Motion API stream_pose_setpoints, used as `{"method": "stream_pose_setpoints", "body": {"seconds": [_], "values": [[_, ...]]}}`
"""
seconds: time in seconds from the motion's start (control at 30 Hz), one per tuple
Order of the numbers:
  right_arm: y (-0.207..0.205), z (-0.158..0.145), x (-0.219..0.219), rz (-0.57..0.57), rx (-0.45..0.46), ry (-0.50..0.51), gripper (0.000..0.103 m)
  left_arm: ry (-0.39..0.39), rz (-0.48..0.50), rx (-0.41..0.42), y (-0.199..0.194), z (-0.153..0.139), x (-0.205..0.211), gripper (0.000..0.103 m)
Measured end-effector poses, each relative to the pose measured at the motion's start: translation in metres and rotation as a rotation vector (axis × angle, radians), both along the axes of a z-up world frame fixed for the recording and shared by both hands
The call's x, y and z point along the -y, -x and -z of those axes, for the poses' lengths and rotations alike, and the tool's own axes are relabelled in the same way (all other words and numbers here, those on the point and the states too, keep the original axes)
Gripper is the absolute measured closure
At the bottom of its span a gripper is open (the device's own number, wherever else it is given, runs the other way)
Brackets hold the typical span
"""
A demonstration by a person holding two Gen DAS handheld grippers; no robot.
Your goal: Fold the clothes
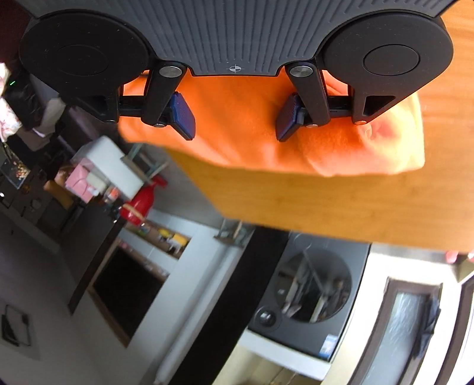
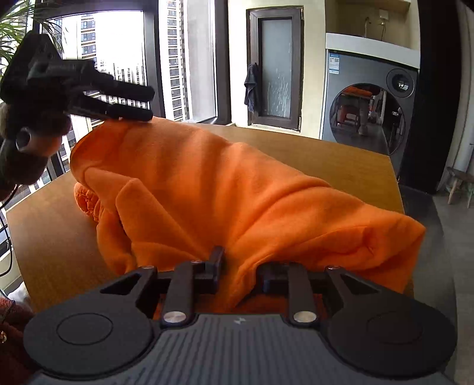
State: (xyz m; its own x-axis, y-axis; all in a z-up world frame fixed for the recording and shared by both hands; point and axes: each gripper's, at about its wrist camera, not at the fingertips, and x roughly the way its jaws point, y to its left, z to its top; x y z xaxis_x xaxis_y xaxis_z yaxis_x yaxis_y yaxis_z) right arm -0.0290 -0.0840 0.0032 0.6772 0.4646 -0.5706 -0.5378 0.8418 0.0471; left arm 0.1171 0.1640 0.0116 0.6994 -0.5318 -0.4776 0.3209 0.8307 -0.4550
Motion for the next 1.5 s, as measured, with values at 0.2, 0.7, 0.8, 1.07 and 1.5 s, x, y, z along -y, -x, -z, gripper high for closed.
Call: {"method": "stream_pose_setpoints", "body": {"seconds": [0.2, 0.7, 0.8, 1.07, 1.5], "values": [[0.013, -0.046, 0.033, -0.077, 0.026, -0.153, 0.013, 0.078, -0.022, -0.043, -0.003, 0.035, -0.022, 0.042], [-0.071, 0.012, 0.014, 0.260, -0.131, -0.161, 0.000, -0.031, -0.072, 0.062, 0.038, -0.003, -0.036, 0.017], [-0.069, 0.016, 0.015, 0.259, -0.136, -0.168, 0.000, 0.084, 0.011, 0.102, 0.064, -0.022, -0.036, 0.015], [-0.051, 0.010, 0.008, 0.226, -0.043, -0.140, 0.000, 0.085, 0.104, -0.044, 0.056, 0.021, 0.002, 0.017], [-0.008, -0.008, -0.049, -0.080, -0.090, -0.050, 0.000, -0.012, -0.100, -0.056, -0.041, 0.026, -0.041, 0.032]]}}
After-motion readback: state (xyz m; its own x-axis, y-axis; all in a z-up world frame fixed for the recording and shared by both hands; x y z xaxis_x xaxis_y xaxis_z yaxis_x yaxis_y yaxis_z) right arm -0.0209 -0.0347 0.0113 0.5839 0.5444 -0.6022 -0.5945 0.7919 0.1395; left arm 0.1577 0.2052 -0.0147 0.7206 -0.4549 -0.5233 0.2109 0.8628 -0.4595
